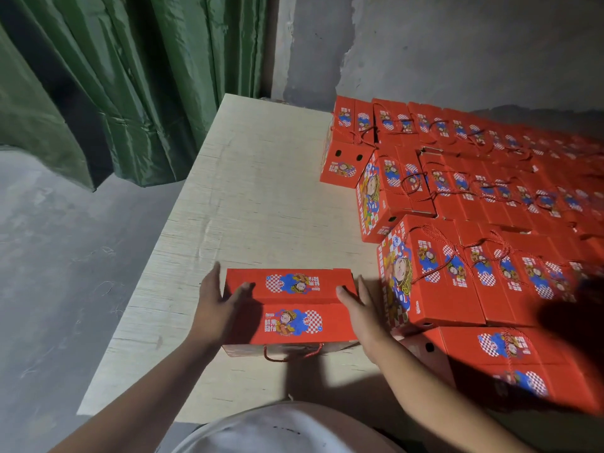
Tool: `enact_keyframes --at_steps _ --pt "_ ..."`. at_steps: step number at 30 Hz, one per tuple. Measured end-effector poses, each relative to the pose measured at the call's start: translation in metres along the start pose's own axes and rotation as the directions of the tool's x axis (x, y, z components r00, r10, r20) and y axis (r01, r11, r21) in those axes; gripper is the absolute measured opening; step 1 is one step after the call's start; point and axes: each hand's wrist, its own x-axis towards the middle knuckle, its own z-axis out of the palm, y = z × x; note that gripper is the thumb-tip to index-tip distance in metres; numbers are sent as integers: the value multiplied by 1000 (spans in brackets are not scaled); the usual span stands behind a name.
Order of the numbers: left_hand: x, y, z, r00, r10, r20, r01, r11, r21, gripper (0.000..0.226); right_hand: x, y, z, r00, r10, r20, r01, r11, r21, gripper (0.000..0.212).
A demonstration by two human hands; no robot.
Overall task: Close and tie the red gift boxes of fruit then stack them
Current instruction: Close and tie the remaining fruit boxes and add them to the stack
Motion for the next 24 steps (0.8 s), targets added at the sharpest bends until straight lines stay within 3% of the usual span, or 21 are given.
enact_keyframes --at_steps 2,3,6,20,24 --pt "-8 -4 5 988 -146 48 152 972 -176 32 1 2 1 999 35 -1 -35 997 62 33" --pt "-9 -6 7 983 -167 75 179 963 -203 32 1 2 1 999 37 -3 -37 997 73 29" --pt "-8 -9 7 979 -160 127 185 957 -221 45 -1 0 0 998 45 35 -48 993 106 29" --pt "-12 -4 6 981 -142 135 174 947 -271 33 -1 5 1 997 29 74 -41 987 156 31" --pt "-12 -7 4 972 -162 172 208 932 -297 44 -1 5 0 996 35 78 -48 983 178 31"
